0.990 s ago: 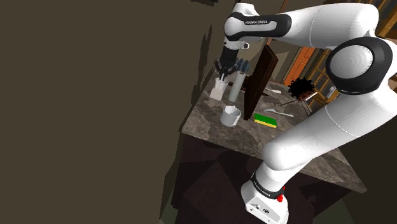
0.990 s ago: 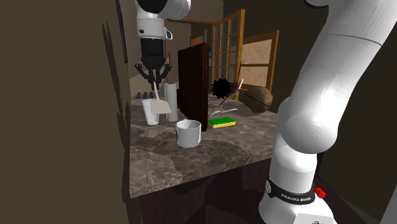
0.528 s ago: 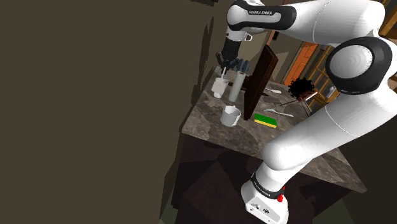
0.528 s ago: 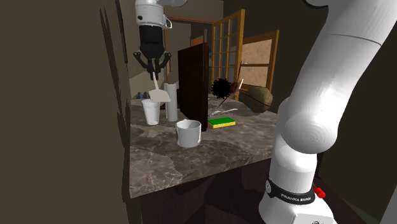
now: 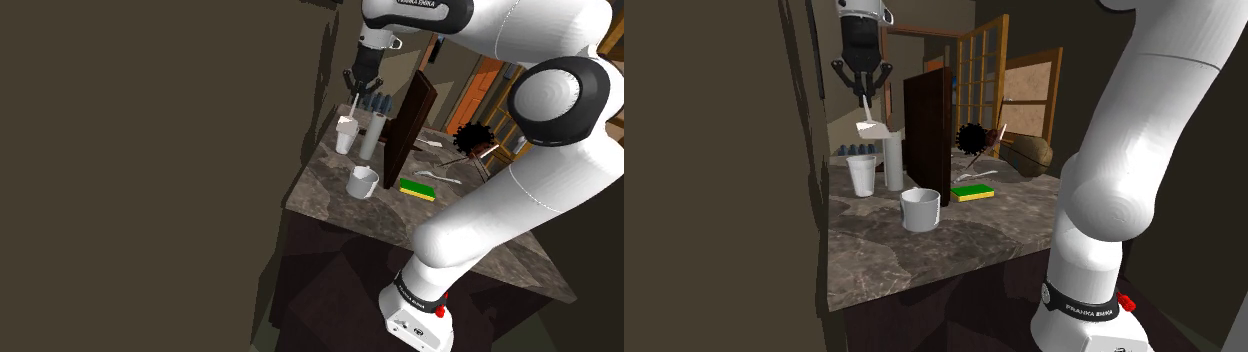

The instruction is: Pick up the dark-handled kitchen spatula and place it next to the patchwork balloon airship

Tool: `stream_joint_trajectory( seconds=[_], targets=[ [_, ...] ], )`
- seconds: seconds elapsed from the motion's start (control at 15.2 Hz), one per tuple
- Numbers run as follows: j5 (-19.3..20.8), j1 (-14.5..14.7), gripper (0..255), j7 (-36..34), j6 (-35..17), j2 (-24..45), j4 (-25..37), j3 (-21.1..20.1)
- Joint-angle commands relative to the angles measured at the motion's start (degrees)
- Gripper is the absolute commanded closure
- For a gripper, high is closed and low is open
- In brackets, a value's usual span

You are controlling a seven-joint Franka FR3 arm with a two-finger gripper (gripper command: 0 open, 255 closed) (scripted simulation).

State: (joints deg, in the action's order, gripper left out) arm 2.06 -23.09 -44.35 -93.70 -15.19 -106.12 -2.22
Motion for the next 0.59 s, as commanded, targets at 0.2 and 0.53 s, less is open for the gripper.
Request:
stream_joint_trajectory(
  seconds=[0.2,0.53],
  targets=[
    [0.03,0.0,255,0.08,4.12,1.17,5.27,-0.06],
    [0.08,-0.01,255,0.19,8.18,2.63,10.79,-0.11]
  ],
)
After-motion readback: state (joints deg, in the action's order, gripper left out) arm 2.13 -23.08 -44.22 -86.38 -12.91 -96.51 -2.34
